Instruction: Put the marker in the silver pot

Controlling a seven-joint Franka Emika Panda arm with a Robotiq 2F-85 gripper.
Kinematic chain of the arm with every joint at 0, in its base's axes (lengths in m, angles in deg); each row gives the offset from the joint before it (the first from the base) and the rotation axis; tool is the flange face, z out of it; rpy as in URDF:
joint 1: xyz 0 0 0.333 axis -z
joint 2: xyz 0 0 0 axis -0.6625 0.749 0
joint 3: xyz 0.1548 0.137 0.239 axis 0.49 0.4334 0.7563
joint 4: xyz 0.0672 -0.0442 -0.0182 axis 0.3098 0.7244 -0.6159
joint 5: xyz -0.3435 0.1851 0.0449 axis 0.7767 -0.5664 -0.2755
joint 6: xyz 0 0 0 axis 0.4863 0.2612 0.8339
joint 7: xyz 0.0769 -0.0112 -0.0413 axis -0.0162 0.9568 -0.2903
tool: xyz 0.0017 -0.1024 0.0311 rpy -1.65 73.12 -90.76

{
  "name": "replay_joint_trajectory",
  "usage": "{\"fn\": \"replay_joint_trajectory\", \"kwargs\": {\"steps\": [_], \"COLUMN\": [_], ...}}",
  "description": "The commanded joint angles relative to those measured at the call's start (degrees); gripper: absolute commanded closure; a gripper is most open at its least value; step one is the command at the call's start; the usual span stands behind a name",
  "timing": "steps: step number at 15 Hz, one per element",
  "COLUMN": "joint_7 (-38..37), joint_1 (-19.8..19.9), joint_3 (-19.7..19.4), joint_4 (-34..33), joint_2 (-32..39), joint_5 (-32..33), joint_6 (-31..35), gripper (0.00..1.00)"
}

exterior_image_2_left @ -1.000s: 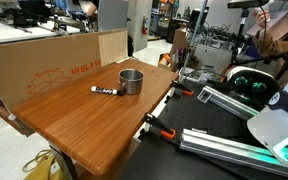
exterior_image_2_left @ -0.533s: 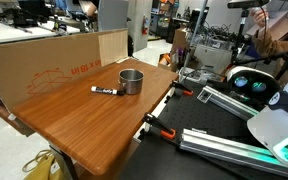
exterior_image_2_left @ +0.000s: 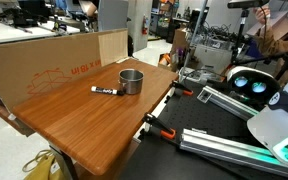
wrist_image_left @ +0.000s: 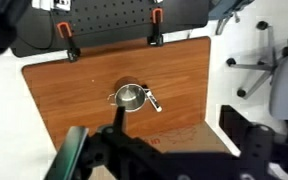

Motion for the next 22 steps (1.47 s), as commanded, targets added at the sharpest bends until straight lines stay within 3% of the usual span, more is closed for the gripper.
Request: {"fn": "replay_joint_trajectory", "kwargs": {"steps": [1, 11, 22], "joint_7": [0.5, 0.5, 3.8], "joint_1": [0.8, 0.8, 0.0], "joint_3": [0.6, 0.6, 0.7], "joint_4": [-0.1, -0.1, 1.6], "joint_2": [0.1, 0.1, 2.5], "joint_5": [-0.5, -0.5, 0.2], "joint_6": [-0.2, -0.2, 5.0], "gripper": [0.00, 0.00, 0.00]}}
